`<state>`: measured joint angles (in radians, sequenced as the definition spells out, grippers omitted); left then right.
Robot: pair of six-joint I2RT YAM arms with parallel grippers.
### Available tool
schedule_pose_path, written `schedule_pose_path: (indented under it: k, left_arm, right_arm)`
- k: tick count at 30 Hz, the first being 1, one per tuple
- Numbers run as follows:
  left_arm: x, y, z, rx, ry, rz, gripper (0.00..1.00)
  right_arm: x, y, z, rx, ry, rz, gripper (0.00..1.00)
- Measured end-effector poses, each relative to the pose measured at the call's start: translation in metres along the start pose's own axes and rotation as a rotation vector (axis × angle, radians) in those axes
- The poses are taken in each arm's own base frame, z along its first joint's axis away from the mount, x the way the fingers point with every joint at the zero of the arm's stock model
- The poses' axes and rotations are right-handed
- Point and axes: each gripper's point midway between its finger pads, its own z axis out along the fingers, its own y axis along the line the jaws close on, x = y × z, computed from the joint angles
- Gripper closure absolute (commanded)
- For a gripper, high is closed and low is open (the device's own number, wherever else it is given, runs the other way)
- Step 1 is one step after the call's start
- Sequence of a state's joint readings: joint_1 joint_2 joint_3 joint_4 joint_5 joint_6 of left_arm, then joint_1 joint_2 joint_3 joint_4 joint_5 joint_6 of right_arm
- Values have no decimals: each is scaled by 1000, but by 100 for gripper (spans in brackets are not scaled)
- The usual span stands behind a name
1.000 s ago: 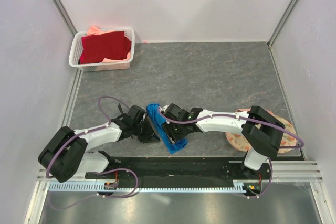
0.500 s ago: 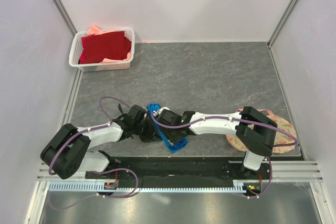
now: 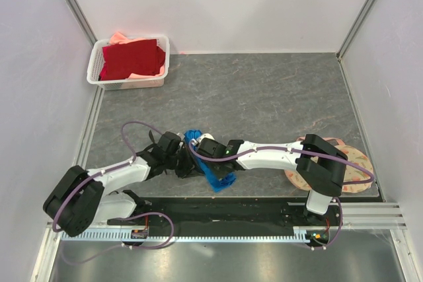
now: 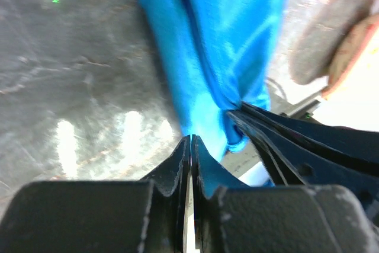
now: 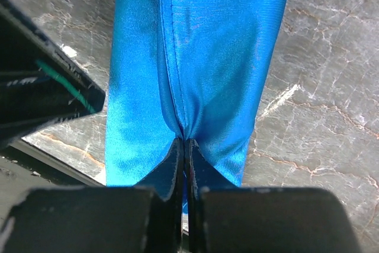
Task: Fold the napkin into a case and place the utensils inside
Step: Smooth out the smaller rectangle-folded napkin at the center of the board.
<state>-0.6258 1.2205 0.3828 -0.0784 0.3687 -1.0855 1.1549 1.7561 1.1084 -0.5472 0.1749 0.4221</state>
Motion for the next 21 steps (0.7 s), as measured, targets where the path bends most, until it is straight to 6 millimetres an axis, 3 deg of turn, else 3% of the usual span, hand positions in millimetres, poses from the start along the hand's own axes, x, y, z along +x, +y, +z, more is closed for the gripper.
schedule_pose_path:
  k: [5, 12, 21]
  left_arm:
    - [-1, -8, -5, 24, -10, -4, 92]
    - [10, 12, 13, -57, 65, -44, 92]
    - [19, -3, 27, -16, 94, -18, 92]
  right_arm:
    - [-1, -1, -2, 4, -1, 2, 100]
    - [-5, 1, -8, -9, -13, 5, 100]
    - [-9, 13, -16, -75, -13, 19, 100]
